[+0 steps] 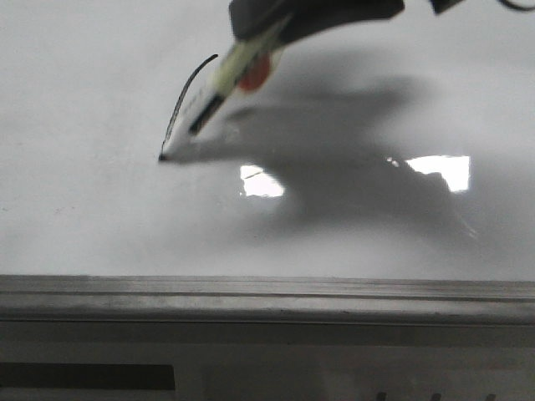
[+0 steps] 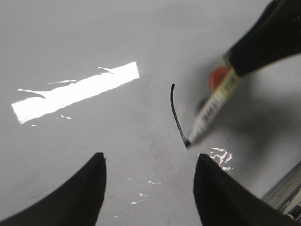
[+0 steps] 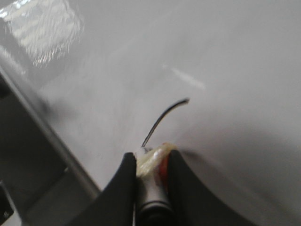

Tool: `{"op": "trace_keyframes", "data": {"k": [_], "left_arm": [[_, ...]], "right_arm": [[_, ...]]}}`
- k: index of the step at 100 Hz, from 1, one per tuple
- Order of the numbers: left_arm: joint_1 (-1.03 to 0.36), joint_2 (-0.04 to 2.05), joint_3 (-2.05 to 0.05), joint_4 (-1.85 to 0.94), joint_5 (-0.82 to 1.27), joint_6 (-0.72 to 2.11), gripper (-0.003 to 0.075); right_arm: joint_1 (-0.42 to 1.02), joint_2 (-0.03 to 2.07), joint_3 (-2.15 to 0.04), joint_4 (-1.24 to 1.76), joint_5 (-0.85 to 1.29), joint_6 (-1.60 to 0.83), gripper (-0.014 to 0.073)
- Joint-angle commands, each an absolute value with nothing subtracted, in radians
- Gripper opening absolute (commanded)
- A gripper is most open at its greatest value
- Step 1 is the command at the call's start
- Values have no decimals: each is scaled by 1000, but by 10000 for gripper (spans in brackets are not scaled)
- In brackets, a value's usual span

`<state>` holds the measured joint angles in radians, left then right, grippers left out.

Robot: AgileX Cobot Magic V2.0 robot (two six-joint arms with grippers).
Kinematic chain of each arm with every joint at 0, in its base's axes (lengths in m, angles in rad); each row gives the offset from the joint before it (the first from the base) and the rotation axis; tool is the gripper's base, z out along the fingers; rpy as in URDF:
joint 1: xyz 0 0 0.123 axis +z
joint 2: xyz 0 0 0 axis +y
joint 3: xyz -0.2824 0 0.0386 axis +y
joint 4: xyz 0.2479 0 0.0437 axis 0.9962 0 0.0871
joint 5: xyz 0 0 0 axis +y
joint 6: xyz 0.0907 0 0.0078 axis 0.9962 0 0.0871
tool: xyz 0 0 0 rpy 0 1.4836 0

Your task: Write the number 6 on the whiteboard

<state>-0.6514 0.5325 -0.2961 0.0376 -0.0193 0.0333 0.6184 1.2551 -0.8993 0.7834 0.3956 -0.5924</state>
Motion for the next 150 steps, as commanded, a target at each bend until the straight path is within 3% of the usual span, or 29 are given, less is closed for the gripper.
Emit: {"op": "trace_keyframes", "data": {"k": [1, 24, 52, 67, 90, 114, 150], "left_arm": [[-651, 535, -324, 29, -90, 25, 389], [-651, 535, -324, 29, -90, 25, 389], [-654, 539, -324, 40, -81, 25, 389], [-726, 598, -324, 67, -85, 27, 389], [-875, 774, -324, 85, -259, 27, 389], [-878, 926, -324, 82, -438, 27, 389], [-878, 957, -324, 172, -425, 27, 389]], "right_arm": [[617, 1248, -879, 740, 366, -611, -71], [560, 1147, -890, 725, 330, -615, -71], [629, 1235, -948, 725, 341, -630, -71], [631, 1196, -948, 732, 353, -630, -71], [686, 1168, -944, 732, 407, -630, -71], [754, 1170, -944, 732, 430, -630, -71], [762, 1170, -942, 753, 451, -630, -71]]}}
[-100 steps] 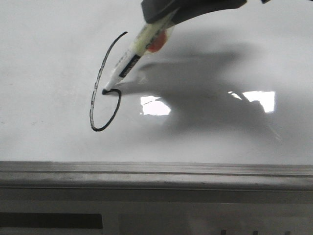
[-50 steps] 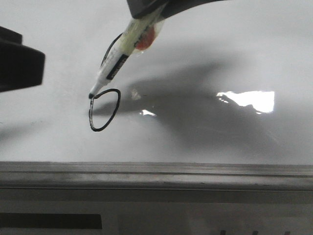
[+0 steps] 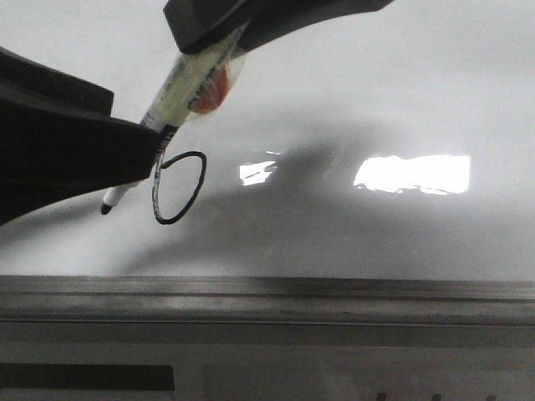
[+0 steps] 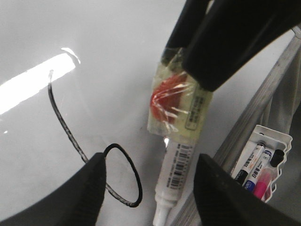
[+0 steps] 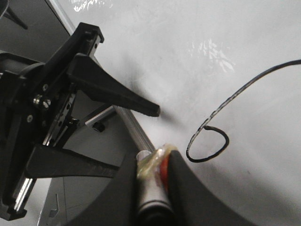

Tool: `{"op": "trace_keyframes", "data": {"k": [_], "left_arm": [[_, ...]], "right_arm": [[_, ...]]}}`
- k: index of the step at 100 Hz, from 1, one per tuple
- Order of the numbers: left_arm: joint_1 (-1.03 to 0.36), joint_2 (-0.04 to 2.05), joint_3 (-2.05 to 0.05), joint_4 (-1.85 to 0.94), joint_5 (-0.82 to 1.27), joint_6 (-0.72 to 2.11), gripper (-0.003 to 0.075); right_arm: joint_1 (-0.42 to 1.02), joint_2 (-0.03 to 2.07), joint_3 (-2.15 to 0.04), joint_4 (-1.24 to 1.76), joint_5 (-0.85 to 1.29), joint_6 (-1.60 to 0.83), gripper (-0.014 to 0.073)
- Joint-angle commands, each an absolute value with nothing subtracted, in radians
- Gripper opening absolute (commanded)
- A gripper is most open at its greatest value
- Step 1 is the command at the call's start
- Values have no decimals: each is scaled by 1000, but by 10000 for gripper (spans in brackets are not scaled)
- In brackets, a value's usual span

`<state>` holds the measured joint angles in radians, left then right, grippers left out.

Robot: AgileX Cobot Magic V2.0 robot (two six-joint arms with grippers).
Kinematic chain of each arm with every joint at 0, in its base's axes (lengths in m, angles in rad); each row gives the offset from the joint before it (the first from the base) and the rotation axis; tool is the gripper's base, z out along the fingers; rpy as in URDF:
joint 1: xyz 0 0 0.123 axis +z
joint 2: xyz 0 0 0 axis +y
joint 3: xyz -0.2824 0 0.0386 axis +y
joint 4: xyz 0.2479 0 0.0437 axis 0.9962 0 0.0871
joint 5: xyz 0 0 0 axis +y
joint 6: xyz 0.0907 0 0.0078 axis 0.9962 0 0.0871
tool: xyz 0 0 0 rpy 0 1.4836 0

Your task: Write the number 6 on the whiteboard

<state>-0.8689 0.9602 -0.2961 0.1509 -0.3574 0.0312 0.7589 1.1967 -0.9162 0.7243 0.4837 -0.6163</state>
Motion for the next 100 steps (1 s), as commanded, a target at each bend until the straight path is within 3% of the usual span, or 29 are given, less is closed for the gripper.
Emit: {"op": "trace_keyframes", "data": {"k": [1, 28, 47, 82, 100], "left_arm": [[-878, 957, -324, 172, -422, 27, 389], [-878, 957, -324, 221, -381, 27, 358], [-878, 959, -324, 221, -381, 27, 252], [-878, 990, -324, 217, -396, 21, -22], [-878, 990, -324, 217, -402, 21, -20]], "right_arm": [[762, 1170, -942, 753, 451, -630, -71], [768, 1170, -942, 783, 458, -630, -71], [768, 1170, -942, 803, 481, -630, -71], [779, 1170, -942, 826, 485, -630, -71], [779, 1170, -942, 826, 459, -630, -70]]}}
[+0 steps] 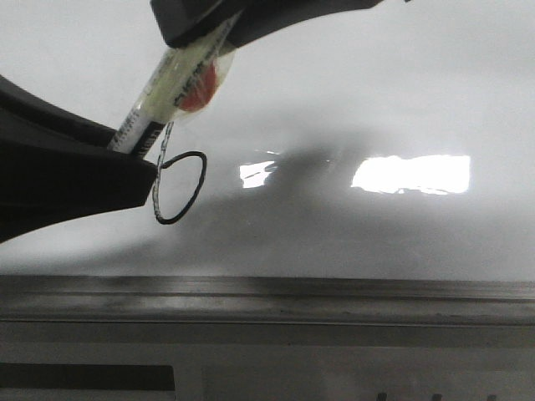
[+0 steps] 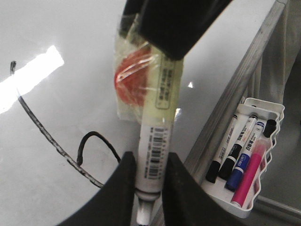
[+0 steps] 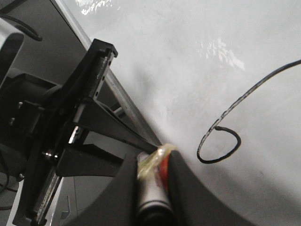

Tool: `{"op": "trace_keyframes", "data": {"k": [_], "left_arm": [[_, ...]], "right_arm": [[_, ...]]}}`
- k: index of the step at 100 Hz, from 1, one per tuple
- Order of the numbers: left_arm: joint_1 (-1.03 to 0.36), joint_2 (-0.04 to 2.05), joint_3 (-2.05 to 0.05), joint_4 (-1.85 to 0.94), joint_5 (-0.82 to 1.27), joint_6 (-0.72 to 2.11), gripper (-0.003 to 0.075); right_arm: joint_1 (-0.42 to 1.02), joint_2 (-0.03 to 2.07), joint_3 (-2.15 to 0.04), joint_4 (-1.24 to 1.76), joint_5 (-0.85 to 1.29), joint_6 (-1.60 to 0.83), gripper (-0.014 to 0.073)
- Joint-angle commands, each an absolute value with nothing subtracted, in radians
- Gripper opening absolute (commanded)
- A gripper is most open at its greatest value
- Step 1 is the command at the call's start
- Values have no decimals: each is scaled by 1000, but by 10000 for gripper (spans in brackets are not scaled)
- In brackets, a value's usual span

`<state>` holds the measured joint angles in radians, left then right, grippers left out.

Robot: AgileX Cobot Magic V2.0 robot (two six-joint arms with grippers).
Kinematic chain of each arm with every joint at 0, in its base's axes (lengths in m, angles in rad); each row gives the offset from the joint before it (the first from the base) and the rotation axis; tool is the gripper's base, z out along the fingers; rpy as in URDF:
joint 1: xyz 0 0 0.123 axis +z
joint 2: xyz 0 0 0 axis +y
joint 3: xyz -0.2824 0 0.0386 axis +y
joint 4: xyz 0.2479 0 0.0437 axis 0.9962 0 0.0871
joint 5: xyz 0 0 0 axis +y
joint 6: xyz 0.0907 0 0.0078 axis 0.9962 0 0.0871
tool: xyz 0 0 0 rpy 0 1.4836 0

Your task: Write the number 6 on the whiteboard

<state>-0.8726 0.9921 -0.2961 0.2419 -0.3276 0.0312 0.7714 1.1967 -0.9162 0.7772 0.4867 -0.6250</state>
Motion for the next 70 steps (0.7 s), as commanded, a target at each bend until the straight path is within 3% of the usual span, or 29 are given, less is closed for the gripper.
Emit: {"op": "trace_keyframes", "data": {"k": [1, 5, 13, 19, 28, 52, 70], "left_arm": [[-878, 990, -324, 217, -402, 21, -20], [-878, 990, -324, 212, -400, 17, -20], [-878, 990, -324, 188, -400, -11, -20], [-878, 983, -324, 152, -395, -41, -20], [-878, 963, -324, 35, -360, -84, -20], [-865, 930, -324, -495, -235, -88, -20], [-865, 983, -324, -603, -236, -88, -20]], "right_arm": [[779, 1170, -942, 826, 457, -630, -69], [779, 1170, -942, 823, 445, -630, -40], [779, 1170, -942, 790, 432, -630, 111], [774, 1170, -942, 779, 413, -630, 330], [757, 1170, -942, 776, 366, -630, 517], [725, 1170, -942, 778, 346, -630, 443], [725, 1170, -942, 783, 359, -630, 437]]}}
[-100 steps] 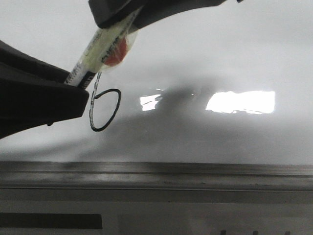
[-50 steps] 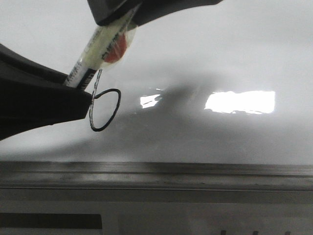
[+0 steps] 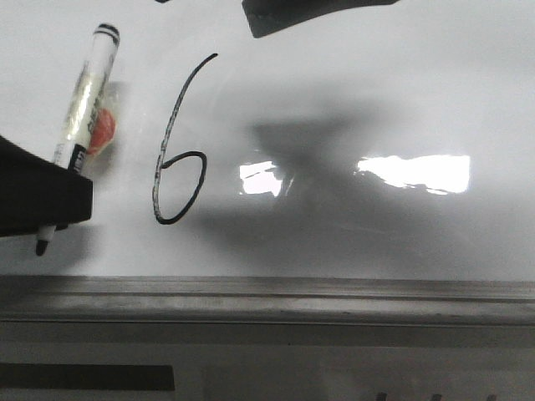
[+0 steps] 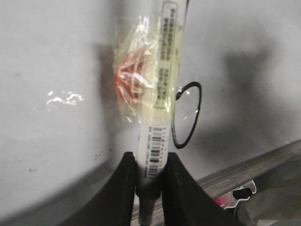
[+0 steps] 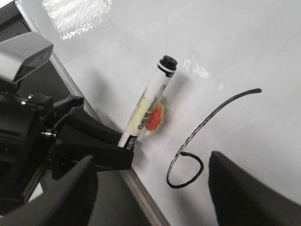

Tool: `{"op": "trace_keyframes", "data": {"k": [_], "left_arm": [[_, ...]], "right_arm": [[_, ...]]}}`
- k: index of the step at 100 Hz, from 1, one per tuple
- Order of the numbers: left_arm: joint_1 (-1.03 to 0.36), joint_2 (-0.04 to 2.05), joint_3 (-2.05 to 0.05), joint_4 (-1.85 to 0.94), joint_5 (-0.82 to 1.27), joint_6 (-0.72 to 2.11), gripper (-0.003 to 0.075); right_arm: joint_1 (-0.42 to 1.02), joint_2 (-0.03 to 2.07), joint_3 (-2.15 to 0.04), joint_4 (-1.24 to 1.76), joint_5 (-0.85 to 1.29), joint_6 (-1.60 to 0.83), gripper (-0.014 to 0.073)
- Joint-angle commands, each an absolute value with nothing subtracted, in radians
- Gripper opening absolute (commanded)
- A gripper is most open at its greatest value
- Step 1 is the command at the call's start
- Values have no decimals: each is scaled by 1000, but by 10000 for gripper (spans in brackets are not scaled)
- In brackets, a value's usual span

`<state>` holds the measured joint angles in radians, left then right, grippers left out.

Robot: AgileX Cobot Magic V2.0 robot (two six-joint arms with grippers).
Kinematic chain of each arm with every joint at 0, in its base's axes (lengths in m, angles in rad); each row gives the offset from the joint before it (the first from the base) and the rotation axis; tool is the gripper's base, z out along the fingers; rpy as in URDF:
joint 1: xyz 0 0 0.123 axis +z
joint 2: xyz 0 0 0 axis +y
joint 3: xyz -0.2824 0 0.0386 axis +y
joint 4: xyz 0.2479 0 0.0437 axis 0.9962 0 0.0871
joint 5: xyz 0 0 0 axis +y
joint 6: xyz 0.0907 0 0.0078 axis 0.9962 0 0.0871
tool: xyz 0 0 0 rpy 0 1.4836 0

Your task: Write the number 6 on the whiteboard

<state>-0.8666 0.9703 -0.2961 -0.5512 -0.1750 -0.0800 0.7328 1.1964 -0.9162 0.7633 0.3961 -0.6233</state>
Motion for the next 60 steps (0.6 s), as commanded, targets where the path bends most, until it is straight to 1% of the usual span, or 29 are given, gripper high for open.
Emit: {"op": "trace_keyframes", "data": {"k": [1, 12, 16, 19, 24, 29, 31, 33, 39, 44, 60], "left_arm": [[-865, 987, -324, -603, -239, -88, -20], [-865, 999, -324, -603, -254, -88, -16], [-865, 999, -324, -603, -261, -88, 11], [-865, 999, -324, -603, -265, -88, 49], [-865, 999, -324, -598, -274, -88, 148], [-865, 999, -324, -598, -276, -88, 287], [-865, 999, -324, -598, -276, -88, 319], [-865, 999, -324, -598, -276, -88, 376], [-865, 999, -324, -598, -269, -88, 453], [-865, 999, -324, -604, -261, -88, 477], [-865, 966, -324, -607, -228, -80, 473]], "right_arm": [[725, 1170, -942, 783, 360, -630, 437], [725, 1170, -942, 783, 377, -630, 437], [725, 1170, -942, 784, 381, -630, 437], [725, 1170, -942, 784, 383, -630, 437], [725, 1170, -942, 784, 383, -630, 437], [725, 1170, -942, 785, 383, -630, 437], [725, 1170, -942, 785, 383, -630, 437], [725, 1170, -942, 785, 383, -630, 437], [725, 1170, -942, 785, 383, -630, 437], [725, 1168, -942, 785, 375, -630, 437], [725, 1157, -942, 785, 360, -630, 436]]}}
